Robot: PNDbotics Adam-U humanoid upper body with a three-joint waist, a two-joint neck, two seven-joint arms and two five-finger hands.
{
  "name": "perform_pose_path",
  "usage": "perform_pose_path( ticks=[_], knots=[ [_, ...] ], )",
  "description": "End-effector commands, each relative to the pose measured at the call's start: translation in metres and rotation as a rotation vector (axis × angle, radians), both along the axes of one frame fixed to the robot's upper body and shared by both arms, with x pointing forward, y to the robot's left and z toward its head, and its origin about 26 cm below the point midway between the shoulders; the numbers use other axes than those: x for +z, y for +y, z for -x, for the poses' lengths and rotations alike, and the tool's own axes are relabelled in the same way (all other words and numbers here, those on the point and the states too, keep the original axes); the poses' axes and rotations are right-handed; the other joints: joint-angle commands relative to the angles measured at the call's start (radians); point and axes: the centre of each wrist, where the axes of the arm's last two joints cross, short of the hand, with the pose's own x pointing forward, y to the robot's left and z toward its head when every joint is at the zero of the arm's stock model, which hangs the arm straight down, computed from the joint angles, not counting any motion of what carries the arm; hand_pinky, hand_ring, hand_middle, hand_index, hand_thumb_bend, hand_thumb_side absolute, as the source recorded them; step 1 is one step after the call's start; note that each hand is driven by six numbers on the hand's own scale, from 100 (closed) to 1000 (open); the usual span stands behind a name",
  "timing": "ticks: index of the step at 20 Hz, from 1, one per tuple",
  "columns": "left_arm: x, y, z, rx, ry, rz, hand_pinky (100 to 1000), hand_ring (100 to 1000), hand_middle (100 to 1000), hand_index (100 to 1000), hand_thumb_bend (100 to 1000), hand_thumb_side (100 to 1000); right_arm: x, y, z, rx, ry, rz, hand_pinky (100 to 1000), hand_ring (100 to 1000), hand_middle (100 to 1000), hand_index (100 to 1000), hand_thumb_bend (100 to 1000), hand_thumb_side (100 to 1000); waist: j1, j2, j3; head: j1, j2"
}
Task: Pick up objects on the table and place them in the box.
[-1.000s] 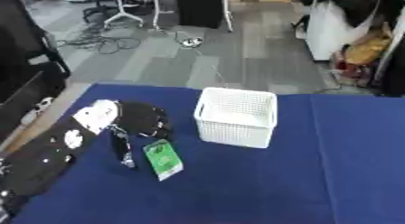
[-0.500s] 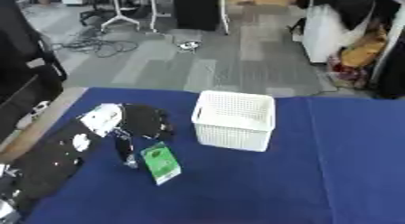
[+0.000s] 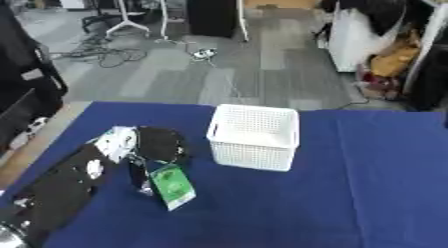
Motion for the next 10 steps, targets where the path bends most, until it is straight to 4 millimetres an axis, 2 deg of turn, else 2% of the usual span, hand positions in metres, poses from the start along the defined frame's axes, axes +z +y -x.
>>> perform_pose_path(
  ticks=[1,10],
  knots=[
    [0.0096,0.0048,-0.0025,-0.048,0.006,0.035,806,763,827,920,464,728,0.0094,0.0024,0.0025,0.013,-0.035,-0.002,215,293,234,432,240,944,-0.002,-0.009,-0.001,-0.008,-0.011],
    [0.0014,0.0078,-0.0013,-0.052,0.018,0.028,799,758,825,919,456,725,0.0093,0.0024,0.0025,0.012,-0.034,-0.001,214,292,235,432,238,944,-0.003,-0.009,0.001,0.001,-0.006]
  ],
)
